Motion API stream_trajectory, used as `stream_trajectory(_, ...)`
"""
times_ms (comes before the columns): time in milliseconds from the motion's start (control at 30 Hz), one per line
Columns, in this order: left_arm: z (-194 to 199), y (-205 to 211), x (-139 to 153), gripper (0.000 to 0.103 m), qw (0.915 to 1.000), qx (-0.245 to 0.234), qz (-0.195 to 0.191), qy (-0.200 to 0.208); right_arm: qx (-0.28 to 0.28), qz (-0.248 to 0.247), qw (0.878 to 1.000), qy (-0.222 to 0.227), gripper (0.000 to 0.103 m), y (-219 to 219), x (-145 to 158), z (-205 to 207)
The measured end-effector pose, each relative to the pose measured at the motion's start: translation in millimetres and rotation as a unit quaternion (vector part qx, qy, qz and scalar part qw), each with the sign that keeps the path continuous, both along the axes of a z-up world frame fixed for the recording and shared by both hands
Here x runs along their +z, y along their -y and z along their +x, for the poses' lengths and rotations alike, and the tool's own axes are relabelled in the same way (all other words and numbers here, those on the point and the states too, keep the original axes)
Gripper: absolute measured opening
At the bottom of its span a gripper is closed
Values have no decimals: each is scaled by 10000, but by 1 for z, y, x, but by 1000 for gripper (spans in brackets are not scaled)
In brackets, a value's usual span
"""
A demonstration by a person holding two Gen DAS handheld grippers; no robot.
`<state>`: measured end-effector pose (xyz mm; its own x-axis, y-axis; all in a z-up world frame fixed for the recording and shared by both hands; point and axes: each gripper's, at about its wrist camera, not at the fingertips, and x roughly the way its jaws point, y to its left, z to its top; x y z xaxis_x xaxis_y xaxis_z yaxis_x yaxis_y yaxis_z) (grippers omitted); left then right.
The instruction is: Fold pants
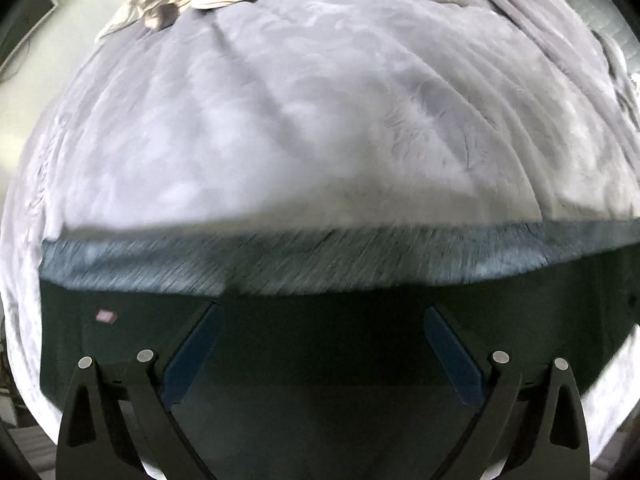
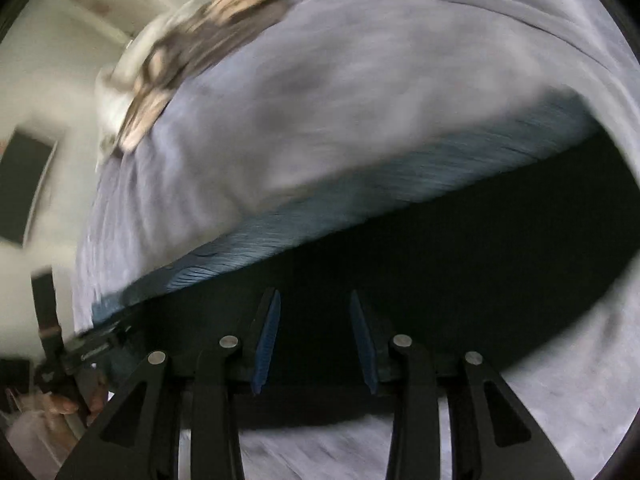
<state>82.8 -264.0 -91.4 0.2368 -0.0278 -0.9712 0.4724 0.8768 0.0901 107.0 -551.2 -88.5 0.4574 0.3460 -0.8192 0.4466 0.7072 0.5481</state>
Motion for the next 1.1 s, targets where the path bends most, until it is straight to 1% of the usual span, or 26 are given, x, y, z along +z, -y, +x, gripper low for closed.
stream_trajectory(33, 3, 4, -6, 102, 9999, 7, 141, 68, 111, -15, 9999, 11, 40, -8, -3, 10)
stream_trajectory(67, 5, 12, -8, 102, 9997, 17, 222, 96, 270, -111, 9995, -74, 40, -19, -10, 26)
stream_trajectory(100, 9, 12, -14, 102, 9997, 34, 249, 75, 359, -291, 9987, -207, 39, -22, -16, 31)
stream_trajectory(133, 12, 10, -19, 103, 9997, 72, 212, 17, 469, -598, 9963, -413, 38, -27, -23, 40)
stream_trajectory(167, 15, 8, -19, 103, 9998, 97, 152, -17, 542, -833, 9938, -502, 34, -29, -28, 45)
stream_trajectory(233, 16, 2, -16, 103, 9999, 51, 159, -31, 455, -1120, 9912, -535, 34, -22, -27, 47)
stream_trajectory(267, 13, -2, -9, 103, 9998, 25, 181, -21, 212, -1324, 9886, -689, 36, -11, -24, 43)
stream_trajectory(300, 12, -8, -4, 103, 9998, -3, 202, -10, 31, -1308, 9885, -763, 37, -2, -22, 40)
stream_trajectory(333, 13, -9, -1, 103, 9997, -29, 222, 0, -203, -1132, 9901, -809, 38, 11, -20, 33)
stream_trajectory(400, 9, -19, 7, 103, 9997, -138, 225, 4, -397, -788, 9930, -783, 39, 22, -11, 19)
stream_trajectory(433, 3, -23, 11, 103, 9995, -219, 221, 0, -401, -740, 9937, -738, 39, 23, -5, 12)
stream_trajectory(500, -18, -32, 19, 103, 9987, -424, 265, 23, -191, -856, 9941, -639, 40, 9, 10, -5)
stream_trajectory(567, -37, -30, 16, 103, 9976, -612, 321, -8, 31, -855, 9945, -602, 40, -18, 19, -23)
stream_trajectory(633, -58, -35, 8, 103, 9956, -808, 472, -109, 262, -787, 9943, -669, 40, -42, 14, -33)
stream_trajectory(700, -78, -39, -9, 103, 9919, -928, 804, -310, 584, -1021, 9884, -961, 47, -72, 1, -40)
stream_trajectory(733, -83, -42, -13, 103, 9917, -912, 832, -368, 728, -1258, 9832, -1107, 47, -86, -5, -44)
stream_trajectory(767, -85, -45, -13, 103, 9921, -841, 827, -423, 804, -1403, 9801, -1155, 48, -94, -6, -47)
stream_trajectory(800, -86, -48, -10, 103, 9926, -793, 791, -468, 817, -1437, 9791, -1187, 49, -97, -5, -50)
stream_trajectory(867, -88, -52, -2, 103, 9924, -848, 735, -501, 685, -1112, 9834, -1260, 49, -97, -2, -62)
stream_trajectory(933, -91, -55, 7, 103, 9913, -954, 775, -472, 507, -761, 9871, -1312, 50, -93, 2, -77)
stream_trajectory(967, -92, -56, 13, 103, 9910, -999, 751, -481, 407, -620, 9880, -1358, 53, -91, 5, -87)
stream_trajectory(1067, -97, -59, 31, 103, 9908, -1112, 589, -504, 187, -482, 9889, -1392, 64, -90, 18, -108)
stream_trajectory(1100, -94, -60, 35, 103, 9906, -1148, 545, -500, 118, -436, 9894, -1382, 65, -90, 21, -114)
